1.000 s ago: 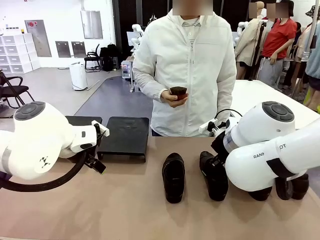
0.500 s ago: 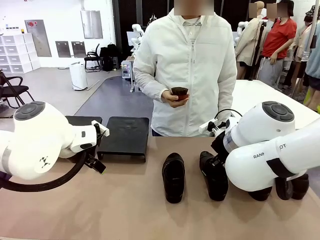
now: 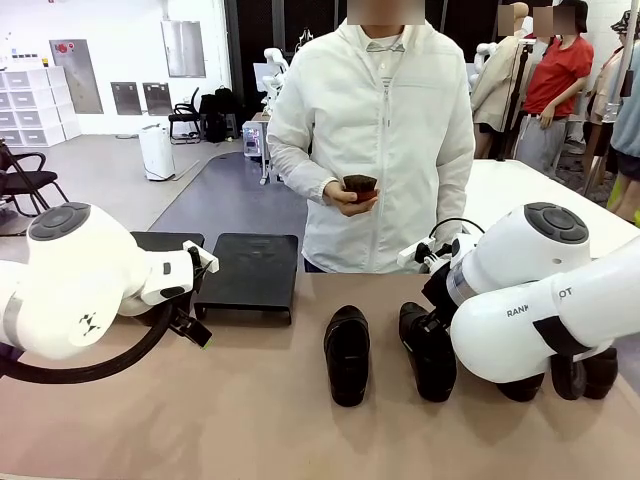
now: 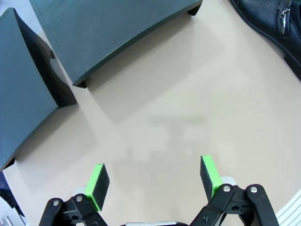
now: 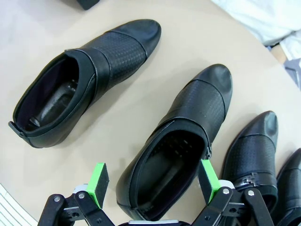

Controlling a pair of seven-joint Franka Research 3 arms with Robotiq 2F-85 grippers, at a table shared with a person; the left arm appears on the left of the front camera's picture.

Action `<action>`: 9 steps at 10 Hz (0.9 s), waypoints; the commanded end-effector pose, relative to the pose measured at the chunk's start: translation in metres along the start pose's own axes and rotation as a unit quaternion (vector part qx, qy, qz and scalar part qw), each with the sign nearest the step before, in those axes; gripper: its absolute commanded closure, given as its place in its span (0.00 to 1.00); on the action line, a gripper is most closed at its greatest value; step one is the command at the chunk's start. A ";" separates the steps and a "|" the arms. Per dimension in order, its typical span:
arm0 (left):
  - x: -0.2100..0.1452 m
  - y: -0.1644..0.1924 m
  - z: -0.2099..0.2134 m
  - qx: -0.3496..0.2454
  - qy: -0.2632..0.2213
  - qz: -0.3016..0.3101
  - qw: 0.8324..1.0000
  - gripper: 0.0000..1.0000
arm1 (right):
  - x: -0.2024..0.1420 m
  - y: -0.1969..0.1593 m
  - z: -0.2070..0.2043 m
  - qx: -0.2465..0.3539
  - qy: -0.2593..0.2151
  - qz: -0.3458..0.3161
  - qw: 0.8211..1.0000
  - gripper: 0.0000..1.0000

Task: Organize the shoes by placing them on the stand.
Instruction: Pick up one Shoe and place it in the middle of the table.

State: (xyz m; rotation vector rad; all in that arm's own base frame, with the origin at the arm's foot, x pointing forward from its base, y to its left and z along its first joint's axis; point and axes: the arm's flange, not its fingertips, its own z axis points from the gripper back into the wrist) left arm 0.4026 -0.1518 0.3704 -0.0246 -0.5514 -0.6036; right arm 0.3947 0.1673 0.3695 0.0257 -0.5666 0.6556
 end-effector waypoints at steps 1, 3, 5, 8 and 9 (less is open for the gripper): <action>0.000 0.000 0.000 0.000 0.000 0.000 1.000 0.00 | 0.000 0.000 0.000 0.000 0.000 0.000 1.000 0.00; 0.020 -0.004 0.069 -0.046 0.052 0.040 0.997 0.00 | 0.002 -0.021 0.070 0.066 0.025 -0.034 0.997 0.00; 0.021 0.029 0.152 -0.131 0.029 0.049 0.990 0.00 | -0.004 -0.049 0.157 0.088 -0.001 -0.081 0.993 0.00; -0.018 0.106 0.257 -0.212 -0.028 0.083 0.973 0.00 | -0.053 -0.120 0.286 0.148 -0.044 -0.185 0.971 0.00; -0.045 0.138 0.275 -0.219 -0.059 0.129 0.965 0.00 | -0.080 -0.141 0.312 0.141 -0.081 -0.229 0.960 0.00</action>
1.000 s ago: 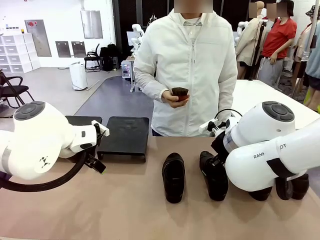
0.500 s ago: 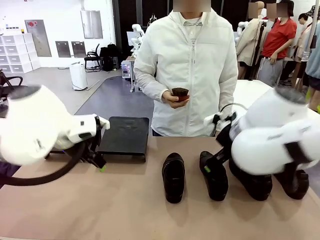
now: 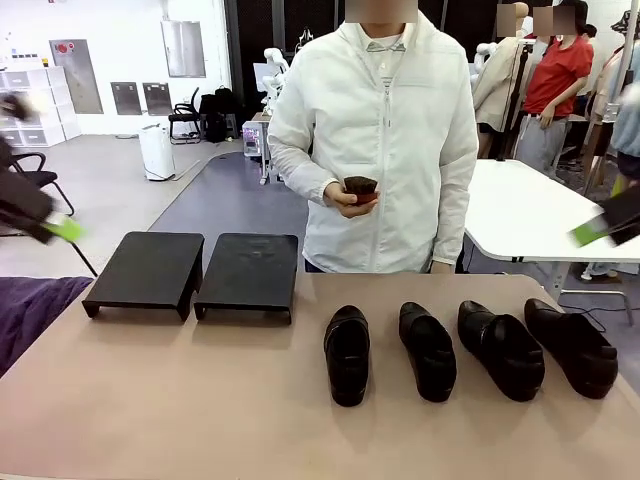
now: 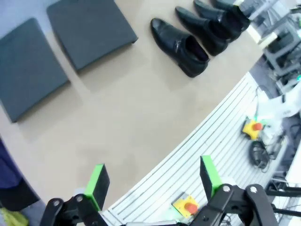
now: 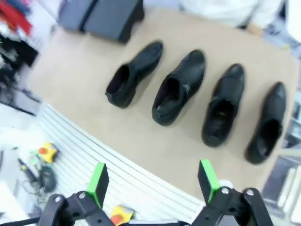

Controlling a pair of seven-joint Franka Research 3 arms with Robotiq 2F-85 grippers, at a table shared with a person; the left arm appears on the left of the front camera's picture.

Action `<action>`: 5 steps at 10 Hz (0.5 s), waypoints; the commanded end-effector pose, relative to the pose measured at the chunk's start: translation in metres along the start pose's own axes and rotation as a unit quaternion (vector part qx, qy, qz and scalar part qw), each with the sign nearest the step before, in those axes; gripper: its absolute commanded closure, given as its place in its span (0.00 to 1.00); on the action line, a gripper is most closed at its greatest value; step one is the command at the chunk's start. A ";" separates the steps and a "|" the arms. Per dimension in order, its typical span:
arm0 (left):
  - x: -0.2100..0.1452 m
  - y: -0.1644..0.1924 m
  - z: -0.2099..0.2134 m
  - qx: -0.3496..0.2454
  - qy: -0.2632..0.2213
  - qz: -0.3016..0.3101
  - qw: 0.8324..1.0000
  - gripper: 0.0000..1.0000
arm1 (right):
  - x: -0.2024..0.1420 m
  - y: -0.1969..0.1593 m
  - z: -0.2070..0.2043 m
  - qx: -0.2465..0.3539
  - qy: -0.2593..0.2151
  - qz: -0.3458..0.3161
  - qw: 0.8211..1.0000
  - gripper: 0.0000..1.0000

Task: Organize the shoes by placing them on the stand.
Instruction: Pick up one Shoe and place it in the middle of the table.

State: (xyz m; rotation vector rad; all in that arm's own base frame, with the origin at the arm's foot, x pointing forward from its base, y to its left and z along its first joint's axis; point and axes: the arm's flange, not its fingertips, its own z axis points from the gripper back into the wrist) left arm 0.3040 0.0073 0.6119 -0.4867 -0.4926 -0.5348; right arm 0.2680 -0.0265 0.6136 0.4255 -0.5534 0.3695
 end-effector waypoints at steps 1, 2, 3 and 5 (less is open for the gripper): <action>-0.033 0.066 0.029 -0.054 -0.073 0.089 0.992 0.00 | -0.019 -0.050 0.039 0.006 -0.074 -0.082 0.994 0.00; -0.059 0.094 0.042 -0.084 -0.124 0.137 0.979 0.00 | -0.034 -0.072 0.056 0.013 -0.104 -0.115 0.988 0.00; -0.083 0.115 0.052 -0.101 -0.164 0.174 0.966 0.00 | -0.048 -0.087 0.065 0.017 -0.127 -0.150 0.980 0.00; -0.079 0.103 0.065 -0.069 -0.120 0.150 0.979 0.00 | -0.048 -0.080 0.081 0.003 -0.098 -0.132 0.986 0.00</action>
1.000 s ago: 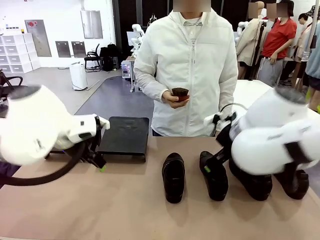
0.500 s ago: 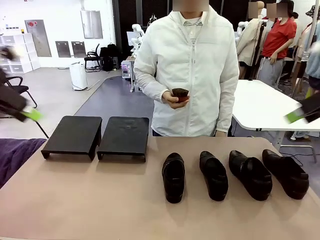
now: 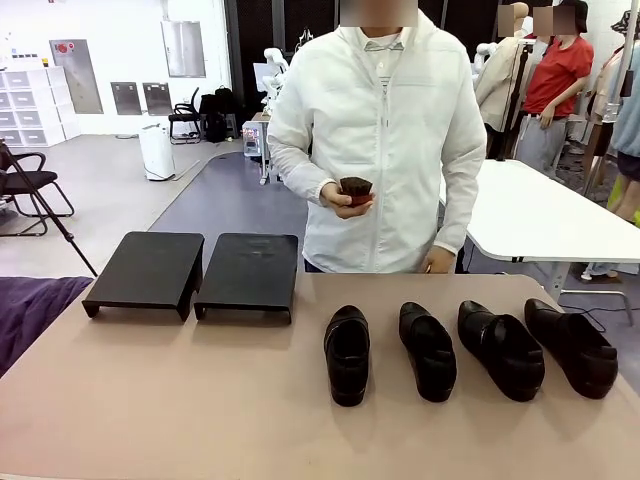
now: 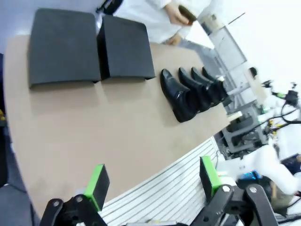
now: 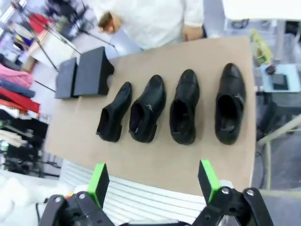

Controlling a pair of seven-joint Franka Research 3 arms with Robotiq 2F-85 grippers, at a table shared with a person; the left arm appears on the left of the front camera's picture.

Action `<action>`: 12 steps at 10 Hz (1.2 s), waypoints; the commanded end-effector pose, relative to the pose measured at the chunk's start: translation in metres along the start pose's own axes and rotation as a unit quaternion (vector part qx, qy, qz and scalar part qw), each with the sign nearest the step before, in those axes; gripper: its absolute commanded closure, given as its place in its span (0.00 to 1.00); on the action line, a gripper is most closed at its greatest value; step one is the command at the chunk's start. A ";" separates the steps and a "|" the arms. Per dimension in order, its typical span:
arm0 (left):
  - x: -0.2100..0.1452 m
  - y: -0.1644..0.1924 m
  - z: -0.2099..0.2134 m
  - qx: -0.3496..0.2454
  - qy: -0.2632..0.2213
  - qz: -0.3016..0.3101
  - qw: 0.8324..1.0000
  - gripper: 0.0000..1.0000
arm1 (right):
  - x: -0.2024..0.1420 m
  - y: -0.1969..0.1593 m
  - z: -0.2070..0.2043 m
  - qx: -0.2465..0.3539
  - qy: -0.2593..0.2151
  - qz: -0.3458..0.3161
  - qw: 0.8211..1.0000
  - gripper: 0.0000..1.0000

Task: Organize the shoes by placing them on the stand.
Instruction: Pick up one Shoe and place it in the middle of the table.

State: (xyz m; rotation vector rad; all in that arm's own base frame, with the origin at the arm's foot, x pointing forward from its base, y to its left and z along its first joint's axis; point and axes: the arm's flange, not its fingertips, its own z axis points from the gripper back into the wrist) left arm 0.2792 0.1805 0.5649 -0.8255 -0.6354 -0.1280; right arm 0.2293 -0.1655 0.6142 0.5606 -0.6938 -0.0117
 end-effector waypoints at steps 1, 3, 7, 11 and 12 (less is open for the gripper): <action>0.012 -0.034 -0.014 0.021 0.036 -0.042 0.998 0.00 | 0.004 0.024 -0.005 0.003 0.019 0.039 0.999 0.00; 0.012 -0.034 -0.014 0.021 0.036 -0.042 0.998 0.00 | 0.004 0.024 -0.005 0.003 0.019 0.039 0.999 0.00; 0.012 -0.034 -0.014 0.021 0.036 -0.042 0.998 0.00 | 0.004 0.024 -0.005 0.003 0.019 0.039 0.999 0.00; 0.012 -0.034 -0.014 0.021 0.036 -0.042 0.998 0.00 | 0.026 0.033 -0.045 -0.037 0.079 0.031 0.996 0.00; 0.012 -0.034 -0.014 0.021 0.036 -0.042 0.998 0.00 | 0.044 0.038 -0.081 -0.086 0.128 0.041 0.987 0.00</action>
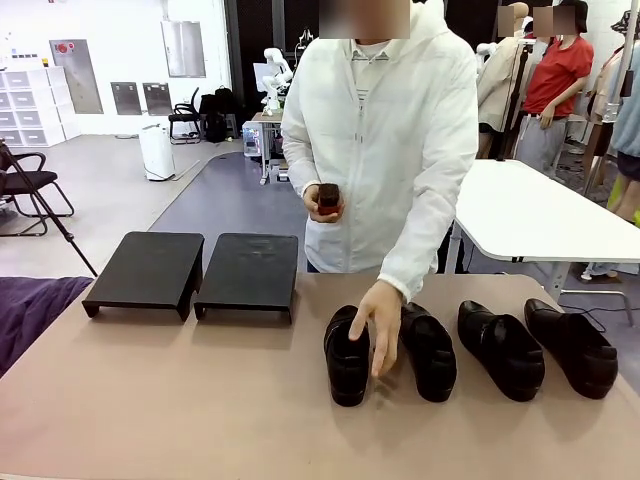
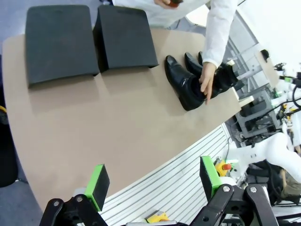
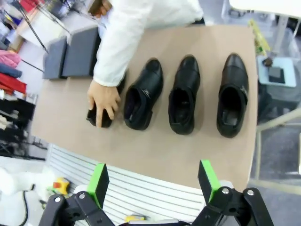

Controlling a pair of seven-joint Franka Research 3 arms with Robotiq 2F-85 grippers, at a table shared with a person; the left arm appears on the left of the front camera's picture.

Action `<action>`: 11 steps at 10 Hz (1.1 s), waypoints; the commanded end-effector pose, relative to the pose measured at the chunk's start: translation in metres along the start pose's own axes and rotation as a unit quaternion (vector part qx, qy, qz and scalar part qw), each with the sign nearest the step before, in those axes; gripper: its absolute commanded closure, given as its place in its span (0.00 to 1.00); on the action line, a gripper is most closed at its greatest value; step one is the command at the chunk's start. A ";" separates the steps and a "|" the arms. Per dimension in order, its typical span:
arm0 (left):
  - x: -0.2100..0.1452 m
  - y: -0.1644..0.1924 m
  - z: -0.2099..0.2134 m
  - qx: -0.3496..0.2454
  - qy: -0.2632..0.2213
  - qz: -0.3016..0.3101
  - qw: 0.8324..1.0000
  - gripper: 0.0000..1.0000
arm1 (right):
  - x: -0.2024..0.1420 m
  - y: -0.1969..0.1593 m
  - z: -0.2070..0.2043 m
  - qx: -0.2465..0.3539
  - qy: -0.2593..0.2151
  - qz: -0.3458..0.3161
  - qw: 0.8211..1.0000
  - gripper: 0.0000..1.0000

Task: Organize the shoes by placing them on the stand.
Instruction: Pick up one Shoe and place it in the middle of the table.

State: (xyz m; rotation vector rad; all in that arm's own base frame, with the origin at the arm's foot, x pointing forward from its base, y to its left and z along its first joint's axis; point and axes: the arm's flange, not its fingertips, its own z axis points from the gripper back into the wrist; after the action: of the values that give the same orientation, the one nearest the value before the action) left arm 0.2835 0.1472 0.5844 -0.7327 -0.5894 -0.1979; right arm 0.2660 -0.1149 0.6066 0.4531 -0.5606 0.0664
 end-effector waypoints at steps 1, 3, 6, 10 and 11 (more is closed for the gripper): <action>0.002 0.000 0.002 -0.012 -0.004 -0.009 1.000 0.00 | 0.051 0.011 -0.054 -0.060 0.091 0.022 0.994 0.00; 0.002 0.000 0.002 -0.012 -0.004 -0.009 1.000 0.00 | 0.073 0.013 -0.108 -0.089 0.139 0.023 0.986 0.00; 0.002 0.000 0.002 -0.012 -0.004 -0.009 1.000 0.00 | 0.079 0.003 -0.100 -0.016 0.157 0.038 0.987 0.00; 0.002 0.000 0.002 -0.012 -0.004 -0.009 1.000 0.00 | 0.067 -0.034 -0.069 -0.070 0.144 -0.004 0.987 0.00; 0.002 0.000 0.002 -0.012 -0.004 -0.009 1.000 0.00 | 0.066 -0.041 -0.071 -0.063 0.141 -0.017 0.988 0.00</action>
State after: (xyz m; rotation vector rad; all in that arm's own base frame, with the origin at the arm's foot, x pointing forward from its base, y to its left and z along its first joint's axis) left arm 0.2836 0.1480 0.5855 -0.7339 -0.5893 -0.2012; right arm 0.3550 -0.1265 0.5822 0.3130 -0.2759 0.0629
